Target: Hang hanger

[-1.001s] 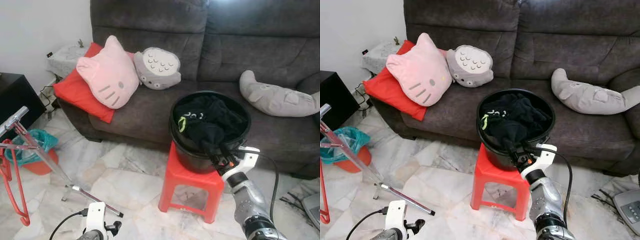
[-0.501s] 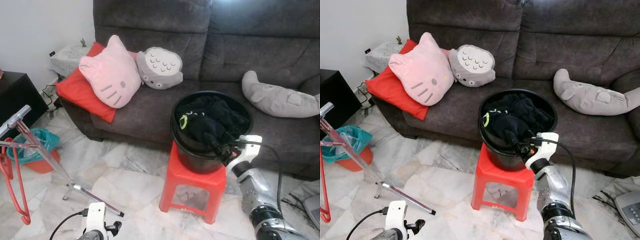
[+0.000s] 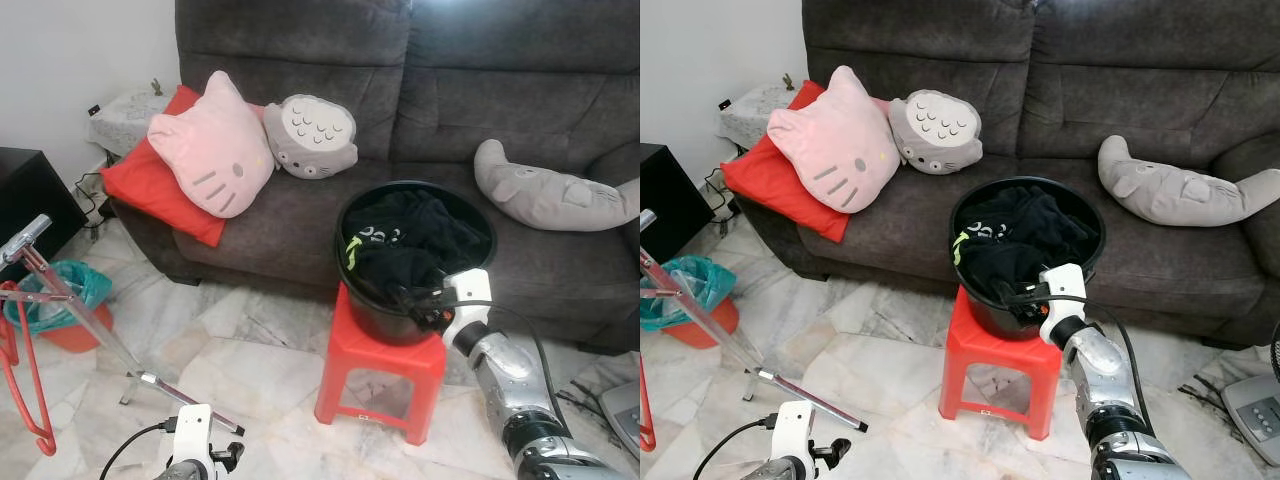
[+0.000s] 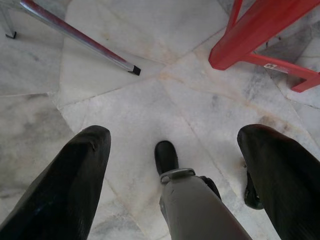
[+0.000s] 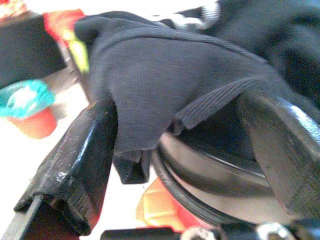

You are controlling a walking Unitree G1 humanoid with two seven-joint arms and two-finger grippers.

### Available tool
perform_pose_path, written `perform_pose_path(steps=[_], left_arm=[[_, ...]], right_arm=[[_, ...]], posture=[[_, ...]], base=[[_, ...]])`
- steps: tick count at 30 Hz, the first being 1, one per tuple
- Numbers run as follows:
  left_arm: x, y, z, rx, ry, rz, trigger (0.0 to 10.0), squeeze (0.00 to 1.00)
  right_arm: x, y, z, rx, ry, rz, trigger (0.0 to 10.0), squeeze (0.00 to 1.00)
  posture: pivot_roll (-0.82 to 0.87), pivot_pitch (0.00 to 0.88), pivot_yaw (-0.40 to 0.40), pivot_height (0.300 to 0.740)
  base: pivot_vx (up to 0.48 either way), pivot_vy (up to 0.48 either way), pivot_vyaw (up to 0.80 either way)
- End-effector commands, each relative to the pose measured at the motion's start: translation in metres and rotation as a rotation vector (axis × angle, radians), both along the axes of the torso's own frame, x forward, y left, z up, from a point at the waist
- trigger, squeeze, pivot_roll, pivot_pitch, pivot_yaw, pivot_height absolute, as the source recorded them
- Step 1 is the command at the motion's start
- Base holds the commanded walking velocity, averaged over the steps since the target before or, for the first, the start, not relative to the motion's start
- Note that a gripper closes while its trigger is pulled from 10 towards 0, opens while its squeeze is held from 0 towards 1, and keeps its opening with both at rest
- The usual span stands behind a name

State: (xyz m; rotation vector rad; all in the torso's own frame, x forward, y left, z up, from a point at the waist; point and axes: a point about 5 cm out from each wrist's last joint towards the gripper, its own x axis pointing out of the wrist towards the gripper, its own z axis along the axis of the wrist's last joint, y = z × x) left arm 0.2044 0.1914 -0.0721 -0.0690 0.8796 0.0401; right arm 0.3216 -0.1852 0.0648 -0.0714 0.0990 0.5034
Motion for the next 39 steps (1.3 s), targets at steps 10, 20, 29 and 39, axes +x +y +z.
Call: perform_pose_path(steps=[10,20,29,39], left_arm=[[-0.006,0.002,-0.003,0.008,0.031,-0.007,10.0,0.0],[-0.005,0.002,-0.003,0.006,0.03,-0.006,10.0,0.0],[-0.005,0.001,-0.003,0.004,0.029,-0.007,10.0,0.0],[-0.003,-0.001,-0.002,0.003,0.024,-0.01,10.0,0.0]], right_arm=[[-0.004,0.01,-0.003,-0.18,0.014,0.181,10.0,0.0],[-0.003,-0.004,0.003,-0.334,-0.053,0.116,10.0,0.0],[-0.006,-0.036,0.009,-0.319,-0.093,-0.154,10.0,0.0],[-0.029,-0.019,-0.016,0.222,0.007,-0.364,10.0,0.0]], posture=[[-0.11,0.004,0.048,0.74],[-0.11,0.007,0.05,0.74],[-0.12,0.006,0.046,0.74],[-0.12,0.002,0.047,0.74]], base=[[0.0,0.0,0.0],[0.0,0.0,0.0],[0.0,0.0,0.0],[0.0,0.0,0.0]])
